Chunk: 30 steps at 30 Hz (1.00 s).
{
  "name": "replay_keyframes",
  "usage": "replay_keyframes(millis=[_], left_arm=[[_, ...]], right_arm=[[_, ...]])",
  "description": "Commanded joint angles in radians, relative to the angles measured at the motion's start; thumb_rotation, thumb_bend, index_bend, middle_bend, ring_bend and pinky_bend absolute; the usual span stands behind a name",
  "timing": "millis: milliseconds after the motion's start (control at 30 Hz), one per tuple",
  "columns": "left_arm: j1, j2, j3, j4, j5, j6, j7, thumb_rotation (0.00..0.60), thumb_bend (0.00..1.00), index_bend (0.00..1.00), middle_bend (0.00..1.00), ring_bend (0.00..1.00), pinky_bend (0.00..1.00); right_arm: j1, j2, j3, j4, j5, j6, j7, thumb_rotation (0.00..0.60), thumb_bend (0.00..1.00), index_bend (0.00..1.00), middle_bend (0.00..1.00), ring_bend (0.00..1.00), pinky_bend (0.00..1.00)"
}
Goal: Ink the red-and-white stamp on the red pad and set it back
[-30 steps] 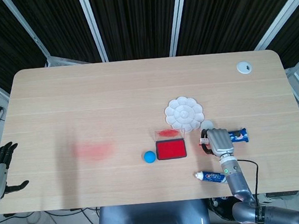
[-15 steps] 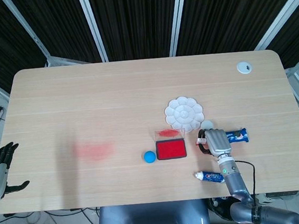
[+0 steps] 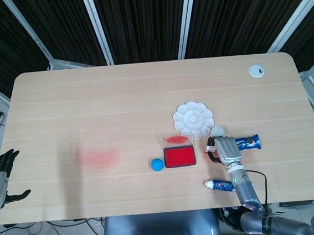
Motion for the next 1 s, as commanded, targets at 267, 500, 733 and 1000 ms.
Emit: replay_keyframes(millis=[267, 500, 733, 1000], left_arm=[[-0.001, 0.0, 0.0, -0.001, -0.002, 0.0, 0.003, 0.6, 0.03, 0.0, 0.0, 0.0, 0.0], [-0.001, 0.001, 0.001, -0.002, -0.004, -0.003, 0.006, 0.6, 0.03, 0.0, 0.0, 0.0, 0.0], [-0.002, 0.001, 0.001, -0.003, -0.005, -0.003, 0.01, 0.6, 0.03, 0.0, 0.0, 0.0, 0.0], [-0.002, 0.002, 0.001, -0.005, -0.007, -0.004, 0.014, 0.6, 0.03, 0.0, 0.0, 0.0, 0.0]], right_arm=[[-0.002, -0.013, 0.01, 0.019, 0.003, -0.009, -0.001, 0.6, 0.49, 0.79, 0.58, 0.48, 0.51], [-0.005, -0.014, 0.014, 0.021, 0.008, -0.014, -0.015, 0.6, 0.46, 0.78, 0.58, 0.48, 0.51], [-0.007, -0.011, 0.017, 0.016, 0.014, -0.023, -0.028, 0.6, 0.43, 0.77, 0.56, 0.46, 0.49], [-0.009, -0.007, 0.02, 0.009, 0.022, -0.027, -0.038, 0.6, 0.41, 0.76, 0.55, 0.46, 0.49]])
